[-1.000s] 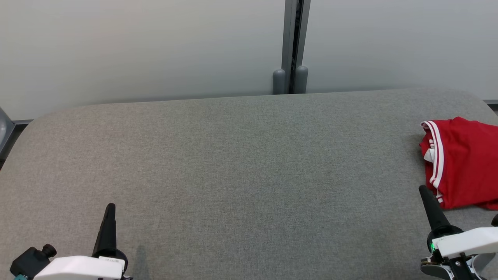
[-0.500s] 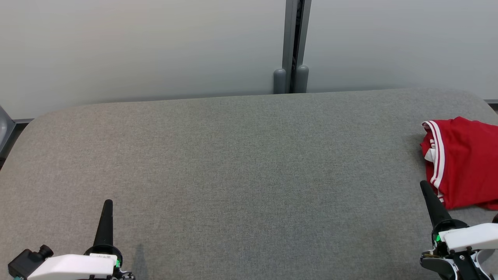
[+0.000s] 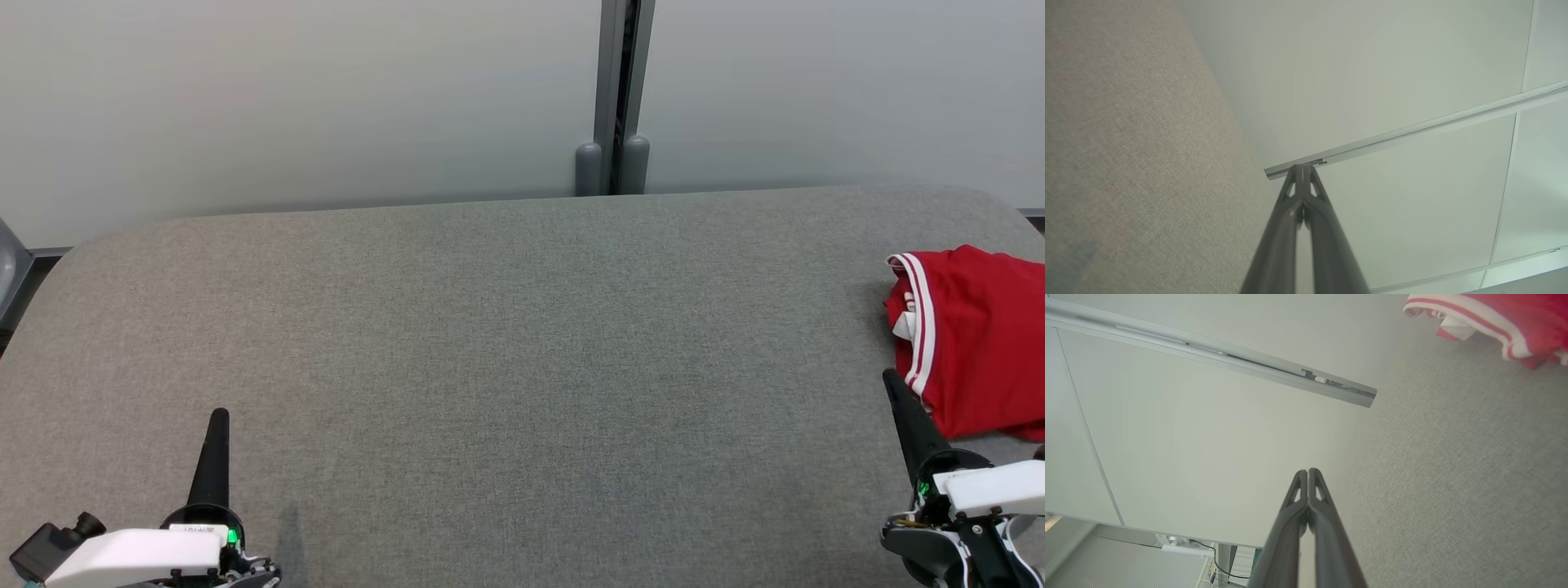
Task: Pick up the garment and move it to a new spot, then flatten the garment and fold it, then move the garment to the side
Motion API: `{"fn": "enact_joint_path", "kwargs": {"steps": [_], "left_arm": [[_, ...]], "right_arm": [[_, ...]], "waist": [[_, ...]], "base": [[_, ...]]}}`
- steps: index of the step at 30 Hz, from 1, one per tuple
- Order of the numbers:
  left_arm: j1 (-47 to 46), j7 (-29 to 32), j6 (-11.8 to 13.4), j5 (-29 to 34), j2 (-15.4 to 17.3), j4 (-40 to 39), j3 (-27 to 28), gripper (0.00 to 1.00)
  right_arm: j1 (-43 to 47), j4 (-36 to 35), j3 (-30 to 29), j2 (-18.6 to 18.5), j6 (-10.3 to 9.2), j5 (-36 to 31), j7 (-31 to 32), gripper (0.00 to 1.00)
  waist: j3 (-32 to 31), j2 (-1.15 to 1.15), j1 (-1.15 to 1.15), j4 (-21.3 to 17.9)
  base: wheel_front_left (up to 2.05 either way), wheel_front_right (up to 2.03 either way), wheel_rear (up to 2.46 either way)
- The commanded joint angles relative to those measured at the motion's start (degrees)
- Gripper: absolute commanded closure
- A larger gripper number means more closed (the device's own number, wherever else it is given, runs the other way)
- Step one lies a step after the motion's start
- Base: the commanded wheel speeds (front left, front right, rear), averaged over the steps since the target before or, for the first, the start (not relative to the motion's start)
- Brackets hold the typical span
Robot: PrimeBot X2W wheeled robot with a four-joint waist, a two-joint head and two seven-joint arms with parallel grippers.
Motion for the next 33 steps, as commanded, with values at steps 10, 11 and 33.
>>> {"fn": "enact_joint_path", "kwargs": {"steps": [10, 11, 33], "left_arm": [[-1.71, 0.92, -1.14, -5.1, -0.49, -0.01, 1.31, 1.0], [-1.76, 1.0, -1.21, -5.47, -0.55, 0.01, 1.41, 1.0], [-2.36, 2.32, -2.79, -13.44, -1.54, 0.31, 2.95, 1.0]], "right_arm": [[-1.76, 0.93, -0.58, 0.09, 0.02, 5.18, 1.01, 1.0], [-1.83, 1.03, -0.62, 0.11, 0.02, 5.62, 1.11, 1.0], [-3.02, 2.85, -1.31, 0.37, 0.02, 13.77, 2.56, 1.0]], "waist": [[0.09, 0.0, 0.0, 0.09], [0.1, 0.0, 0.0, 0.1], [0.29, 0.0, 0.0, 0.27]], "base": [[0.0, 0.0, 0.0], [0.0, 0.0, 0.0], [0.0, 0.0, 0.0]]}}
